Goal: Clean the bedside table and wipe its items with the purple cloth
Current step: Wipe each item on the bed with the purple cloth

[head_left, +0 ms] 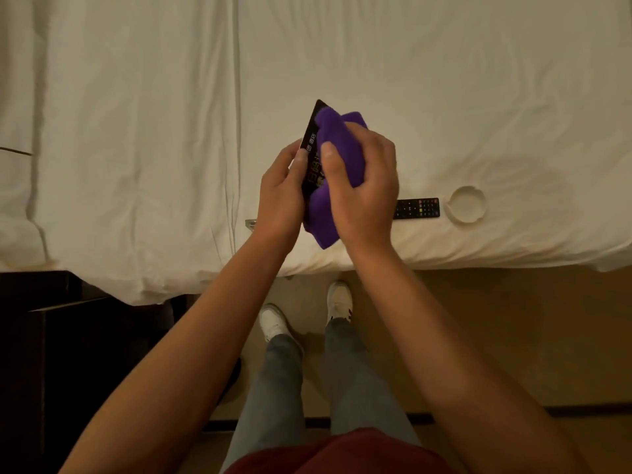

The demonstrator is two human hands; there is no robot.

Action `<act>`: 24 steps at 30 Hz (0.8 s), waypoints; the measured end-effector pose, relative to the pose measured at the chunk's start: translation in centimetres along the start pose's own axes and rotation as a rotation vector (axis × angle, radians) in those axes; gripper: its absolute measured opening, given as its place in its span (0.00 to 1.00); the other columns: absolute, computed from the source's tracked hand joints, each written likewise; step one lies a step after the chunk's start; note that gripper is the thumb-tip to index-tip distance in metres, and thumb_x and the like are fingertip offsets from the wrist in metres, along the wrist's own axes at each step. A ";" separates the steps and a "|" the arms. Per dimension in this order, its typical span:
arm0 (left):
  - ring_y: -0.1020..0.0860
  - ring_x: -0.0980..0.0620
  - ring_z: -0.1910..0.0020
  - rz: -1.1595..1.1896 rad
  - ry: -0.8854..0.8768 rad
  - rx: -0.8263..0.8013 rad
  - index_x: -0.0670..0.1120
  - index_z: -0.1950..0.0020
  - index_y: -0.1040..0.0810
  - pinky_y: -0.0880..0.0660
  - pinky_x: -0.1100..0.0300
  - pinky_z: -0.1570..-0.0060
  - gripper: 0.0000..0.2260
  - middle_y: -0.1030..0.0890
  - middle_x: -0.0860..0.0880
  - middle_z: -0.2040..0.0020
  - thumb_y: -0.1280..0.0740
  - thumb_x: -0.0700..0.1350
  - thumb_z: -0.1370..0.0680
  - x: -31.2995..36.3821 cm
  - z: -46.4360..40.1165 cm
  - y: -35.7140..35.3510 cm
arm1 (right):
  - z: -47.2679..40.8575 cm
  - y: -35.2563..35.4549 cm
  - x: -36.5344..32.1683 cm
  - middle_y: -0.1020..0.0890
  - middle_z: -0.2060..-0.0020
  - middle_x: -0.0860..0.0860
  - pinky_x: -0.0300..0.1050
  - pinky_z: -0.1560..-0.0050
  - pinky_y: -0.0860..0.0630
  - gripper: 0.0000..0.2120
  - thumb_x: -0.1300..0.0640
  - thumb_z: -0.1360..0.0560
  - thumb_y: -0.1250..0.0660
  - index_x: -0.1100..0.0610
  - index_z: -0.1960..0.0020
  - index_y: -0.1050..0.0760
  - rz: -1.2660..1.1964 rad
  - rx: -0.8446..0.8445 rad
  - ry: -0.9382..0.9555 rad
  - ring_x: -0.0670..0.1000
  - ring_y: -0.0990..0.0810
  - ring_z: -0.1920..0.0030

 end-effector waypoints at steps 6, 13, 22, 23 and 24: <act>0.17 0.48 0.42 0.368 0.112 0.032 0.53 0.44 0.17 0.22 0.50 0.39 0.18 0.14 0.47 0.45 0.46 0.57 0.14 0.6 2.0 -0.2 | 1.9 -3.4 -2.2 0.24 0.33 0.54 0.50 0.39 0.21 0.22 0.44 0.18 0.39 0.53 0.31 0.21 0.054 -0.091 0.169 0.51 0.25 0.34; 0.18 0.47 0.39 0.317 0.079 0.045 0.45 0.33 0.23 0.21 0.54 0.42 0.14 0.16 0.45 0.41 0.42 0.46 0.15 0.3 2.4 0.8 | -0.5 -3.9 -1.4 0.23 0.34 0.58 0.53 0.42 0.21 0.21 0.44 0.20 0.33 0.52 0.31 0.21 0.359 -0.032 0.302 0.56 0.24 0.37; 0.19 0.45 0.43 0.265 0.055 0.042 0.40 0.33 0.24 0.22 0.44 0.39 0.14 0.18 0.43 0.44 0.42 0.44 0.14 0.5 1.1 3.2 | -4.1 -1.0 5.6 0.26 0.33 0.55 0.46 0.45 0.20 0.22 0.41 0.18 0.38 0.51 0.29 0.26 0.438 -0.021 0.003 0.52 0.25 0.37; 0.19 0.46 0.43 0.257 0.050 0.042 0.41 0.34 0.24 0.22 0.44 0.39 0.13 0.18 0.44 0.45 0.42 0.44 0.14 0.6 0.9 3.6 | -4.0 -0.6 6.6 0.26 0.34 0.55 0.46 0.45 0.20 0.22 0.42 0.18 0.38 0.51 0.29 0.26 0.436 -0.030 -0.053 0.52 0.25 0.37; 0.19 0.46 0.44 0.244 0.043 0.042 0.41 0.35 0.23 0.21 0.44 0.39 0.13 0.17 0.44 0.46 0.42 0.44 0.14 0.8 0.8 4.0 | -3.9 -0.1 7.5 0.26 0.35 0.54 0.45 0.44 0.21 0.21 0.42 0.17 0.39 0.51 0.29 0.26 0.419 -0.035 -0.109 0.52 0.24 0.38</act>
Point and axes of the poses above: each hand's wrist, its own z-axis away from the middle knuckle, its own y-axis out of the back of the hand, x = y × z, the point moved 6 cm from there along -z, towards the middle knuckle
